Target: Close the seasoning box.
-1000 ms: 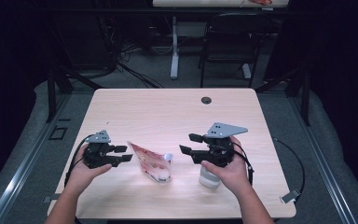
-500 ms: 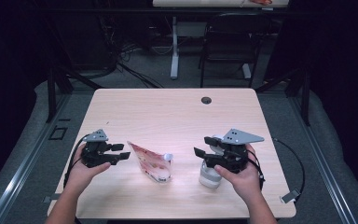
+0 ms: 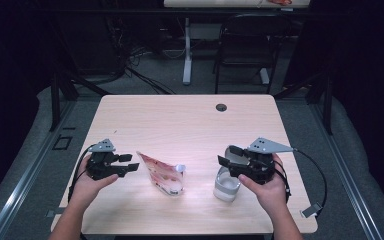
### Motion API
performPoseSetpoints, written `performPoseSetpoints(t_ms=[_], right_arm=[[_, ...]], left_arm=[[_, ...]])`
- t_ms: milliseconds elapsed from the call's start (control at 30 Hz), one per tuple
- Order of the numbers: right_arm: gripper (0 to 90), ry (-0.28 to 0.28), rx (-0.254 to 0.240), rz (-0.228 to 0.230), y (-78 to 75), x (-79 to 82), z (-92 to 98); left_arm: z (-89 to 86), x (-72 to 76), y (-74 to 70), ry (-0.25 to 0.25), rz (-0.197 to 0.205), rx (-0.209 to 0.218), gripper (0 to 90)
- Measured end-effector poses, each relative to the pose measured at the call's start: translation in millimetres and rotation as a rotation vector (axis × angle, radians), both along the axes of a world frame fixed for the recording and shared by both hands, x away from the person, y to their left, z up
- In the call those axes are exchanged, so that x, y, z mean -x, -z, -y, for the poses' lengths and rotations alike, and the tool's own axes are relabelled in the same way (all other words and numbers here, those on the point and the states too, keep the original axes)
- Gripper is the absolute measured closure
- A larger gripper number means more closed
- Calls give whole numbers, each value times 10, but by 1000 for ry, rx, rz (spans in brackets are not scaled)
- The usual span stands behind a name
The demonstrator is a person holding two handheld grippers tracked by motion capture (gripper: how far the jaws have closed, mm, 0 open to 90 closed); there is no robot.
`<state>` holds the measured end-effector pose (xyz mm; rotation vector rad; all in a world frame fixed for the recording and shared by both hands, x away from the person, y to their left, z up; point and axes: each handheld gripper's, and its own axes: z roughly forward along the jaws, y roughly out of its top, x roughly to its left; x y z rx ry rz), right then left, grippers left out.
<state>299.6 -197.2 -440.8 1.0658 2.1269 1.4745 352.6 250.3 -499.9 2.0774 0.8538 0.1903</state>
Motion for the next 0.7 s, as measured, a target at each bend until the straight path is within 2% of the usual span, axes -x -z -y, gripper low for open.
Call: performPoseSetpoints(t_ms=[200,333,700], right_arm=[[426,26,24,1,-60,-67,62],[426,41,20,-5,-83,-119,90],[475,75,27,-23,-164,-238,165]], left_arm=[[-10,12,-6,-2,5,-4,485],[-18,30,-12,-14,10,-7,484],[-31,35,-21,-5,5,0,480]])
